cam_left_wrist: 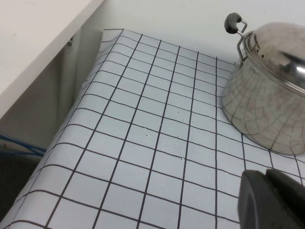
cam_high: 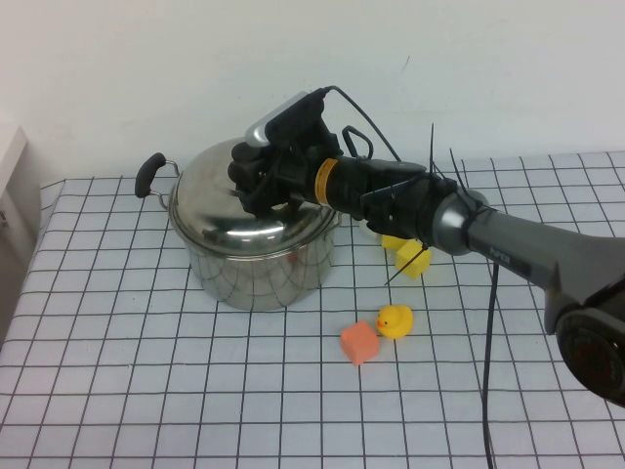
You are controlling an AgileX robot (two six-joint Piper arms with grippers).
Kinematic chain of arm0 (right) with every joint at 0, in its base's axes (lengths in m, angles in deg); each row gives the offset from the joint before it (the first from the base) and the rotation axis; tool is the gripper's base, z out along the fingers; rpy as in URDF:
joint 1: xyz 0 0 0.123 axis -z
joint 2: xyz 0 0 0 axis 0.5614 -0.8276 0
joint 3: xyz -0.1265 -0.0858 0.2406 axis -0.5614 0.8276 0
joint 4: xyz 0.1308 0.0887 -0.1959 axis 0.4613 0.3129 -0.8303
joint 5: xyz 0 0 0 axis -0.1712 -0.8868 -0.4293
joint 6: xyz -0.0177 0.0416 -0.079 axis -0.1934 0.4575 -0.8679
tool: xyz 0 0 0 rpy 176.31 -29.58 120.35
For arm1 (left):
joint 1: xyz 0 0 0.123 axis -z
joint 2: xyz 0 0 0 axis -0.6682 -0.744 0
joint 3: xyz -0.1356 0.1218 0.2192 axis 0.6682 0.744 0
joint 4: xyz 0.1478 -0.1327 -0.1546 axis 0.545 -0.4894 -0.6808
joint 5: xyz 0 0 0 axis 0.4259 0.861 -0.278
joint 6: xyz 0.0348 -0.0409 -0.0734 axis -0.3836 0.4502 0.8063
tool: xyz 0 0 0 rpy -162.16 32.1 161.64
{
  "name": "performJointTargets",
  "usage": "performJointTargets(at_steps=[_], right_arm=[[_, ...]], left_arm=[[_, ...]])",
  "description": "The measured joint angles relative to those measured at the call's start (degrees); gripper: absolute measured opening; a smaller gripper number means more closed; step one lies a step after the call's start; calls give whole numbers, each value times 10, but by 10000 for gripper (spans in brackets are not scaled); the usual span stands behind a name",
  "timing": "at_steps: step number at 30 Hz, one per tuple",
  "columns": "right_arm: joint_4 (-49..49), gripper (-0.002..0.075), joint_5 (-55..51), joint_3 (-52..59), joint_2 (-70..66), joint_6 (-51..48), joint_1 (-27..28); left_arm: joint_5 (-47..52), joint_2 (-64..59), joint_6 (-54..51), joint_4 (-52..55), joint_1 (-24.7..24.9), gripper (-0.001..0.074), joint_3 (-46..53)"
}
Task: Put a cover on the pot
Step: Place the pot lid on the pot
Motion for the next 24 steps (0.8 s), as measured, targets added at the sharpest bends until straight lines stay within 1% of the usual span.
performJointTargets(at_steps=[11,24], right_arm=[[2,350,-20,-4,-1,-28,-2],[14,350,-20,-4,-1,-29,-2]], left_arm=[[0,0,0,0,0,-1,0],[0,0,0,0,0,-1,0]])
